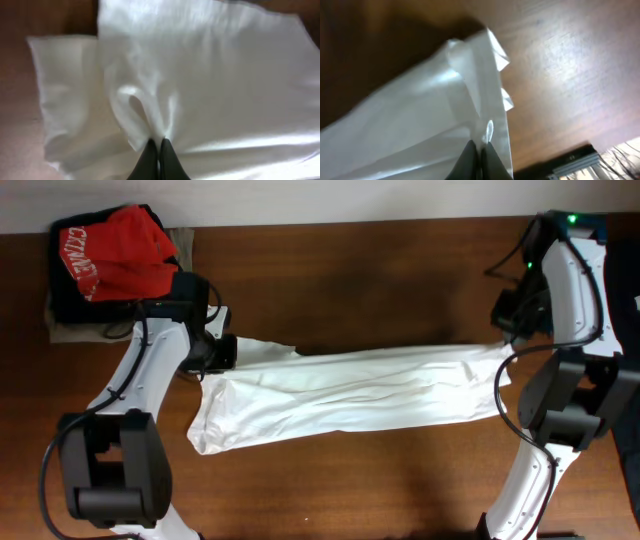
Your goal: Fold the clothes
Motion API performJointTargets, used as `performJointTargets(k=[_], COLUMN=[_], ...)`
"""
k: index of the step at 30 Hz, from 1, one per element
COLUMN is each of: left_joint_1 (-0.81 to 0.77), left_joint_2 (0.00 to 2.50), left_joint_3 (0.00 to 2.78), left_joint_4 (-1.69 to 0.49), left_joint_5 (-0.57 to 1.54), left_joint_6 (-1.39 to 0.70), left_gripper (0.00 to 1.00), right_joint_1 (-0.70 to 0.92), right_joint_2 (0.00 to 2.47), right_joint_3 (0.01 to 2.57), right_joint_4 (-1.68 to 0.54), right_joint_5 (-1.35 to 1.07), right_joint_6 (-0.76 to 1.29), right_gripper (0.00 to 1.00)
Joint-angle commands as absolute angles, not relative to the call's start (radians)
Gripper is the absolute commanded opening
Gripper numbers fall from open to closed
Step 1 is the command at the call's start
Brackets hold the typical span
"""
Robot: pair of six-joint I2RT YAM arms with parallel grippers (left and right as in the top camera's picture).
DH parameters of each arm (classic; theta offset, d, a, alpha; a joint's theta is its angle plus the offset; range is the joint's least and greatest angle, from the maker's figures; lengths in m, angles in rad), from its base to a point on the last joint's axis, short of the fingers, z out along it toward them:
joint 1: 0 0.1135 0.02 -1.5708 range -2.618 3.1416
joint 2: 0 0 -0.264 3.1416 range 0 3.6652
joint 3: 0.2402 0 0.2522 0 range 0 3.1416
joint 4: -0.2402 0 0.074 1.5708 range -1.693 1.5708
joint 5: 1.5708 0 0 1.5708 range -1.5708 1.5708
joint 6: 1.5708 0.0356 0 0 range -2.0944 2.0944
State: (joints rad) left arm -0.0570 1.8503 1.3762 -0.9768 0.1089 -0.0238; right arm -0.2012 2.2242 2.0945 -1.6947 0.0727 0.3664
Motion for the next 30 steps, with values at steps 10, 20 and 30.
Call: performJointTargets(k=[10, 20, 30], left_joint_1=[-0.043, -0.043, -0.043], left_joint_2=[1.819, 1.819, 1.819], left_joint_3=[1.206, 1.171, 1.171], left_joint_4=[-1.046, -0.965, -0.947], left_joint_5=[0.090, 0.089, 0.089], left_joint_6=[-0.054, -0.053, -0.053], left_gripper=[0.02, 0.99, 0.99], right_joint_1=[-0.204, -0.205, -0.362], right_joint_2=[2.202, 2.202, 2.202], right_joint_3=[1.841, 1.803, 1.760], right_joint_4=[-1.655, -1.492, -1.381], right_joint_5=[0.175, 0.228, -0.281], right_joint_6=[0.348, 0.332, -0.176], right_gripper=[0.14, 0.99, 0.99])
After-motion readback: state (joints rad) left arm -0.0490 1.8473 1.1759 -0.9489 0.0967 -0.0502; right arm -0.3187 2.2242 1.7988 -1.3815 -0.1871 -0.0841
